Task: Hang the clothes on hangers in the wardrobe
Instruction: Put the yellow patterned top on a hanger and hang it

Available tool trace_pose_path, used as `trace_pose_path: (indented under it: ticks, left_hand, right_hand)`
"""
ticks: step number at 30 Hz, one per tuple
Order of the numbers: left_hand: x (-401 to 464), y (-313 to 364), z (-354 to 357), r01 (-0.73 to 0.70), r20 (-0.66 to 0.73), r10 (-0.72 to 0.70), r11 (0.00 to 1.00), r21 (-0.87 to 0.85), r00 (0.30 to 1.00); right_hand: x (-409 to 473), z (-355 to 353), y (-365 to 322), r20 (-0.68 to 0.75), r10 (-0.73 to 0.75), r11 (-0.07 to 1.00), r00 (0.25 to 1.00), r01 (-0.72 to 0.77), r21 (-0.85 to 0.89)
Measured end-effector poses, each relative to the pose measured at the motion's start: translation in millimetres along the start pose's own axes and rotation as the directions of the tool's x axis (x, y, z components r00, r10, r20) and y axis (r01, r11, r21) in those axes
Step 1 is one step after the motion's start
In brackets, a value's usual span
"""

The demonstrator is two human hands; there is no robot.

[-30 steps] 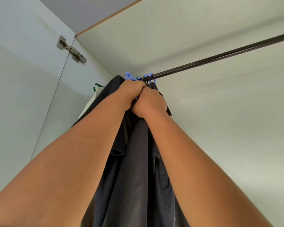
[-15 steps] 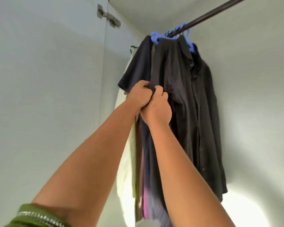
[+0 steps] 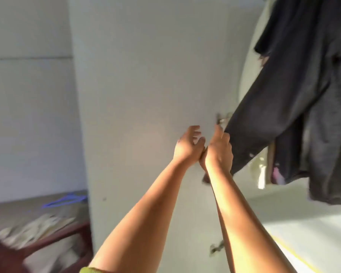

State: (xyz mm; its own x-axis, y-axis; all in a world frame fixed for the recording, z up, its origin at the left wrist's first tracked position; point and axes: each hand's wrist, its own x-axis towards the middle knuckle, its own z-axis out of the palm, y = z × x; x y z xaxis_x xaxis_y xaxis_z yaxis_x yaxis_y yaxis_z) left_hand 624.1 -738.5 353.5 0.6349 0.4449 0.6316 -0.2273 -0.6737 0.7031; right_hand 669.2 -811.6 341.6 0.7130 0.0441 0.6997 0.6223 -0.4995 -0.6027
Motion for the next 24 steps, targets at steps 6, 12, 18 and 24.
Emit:
trace_pose_path:
  ticks: [6, 12, 18, 24]
  left_hand:
    - [-117.1, -98.7, -184.1, 0.181, -0.297, -0.050, 0.884, 0.431, 0.954]
    - [-242.2, -159.3, -351.6, 0.458, -0.520, -0.119, 0.662, 0.593, 0.846]
    - [-345.8, -210.5, -486.1, 0.666, -0.672, -0.156, 0.412, 0.622, 0.724]
    - [-387.3, -271.5, -586.2, 0.790, -0.753, -0.237, 0.212, 0.576, 0.613]
  right_hand:
    - [-151.4, 78.7, -116.7, 0.280, -0.161, 0.984, 0.947, 0.131, 0.120]
    - [-288.8, 142.2, -230.8, 0.429, -0.330, 0.922, 0.841, 0.190, 0.337]
    - [-417.1, 220.0, -328.9, 0.563, -0.511, 0.817, 0.650, 0.164, 0.552]
    - [-505.3, 305.0, -410.7, 0.634, -0.630, 0.768, 0.449, 0.238, 0.595]
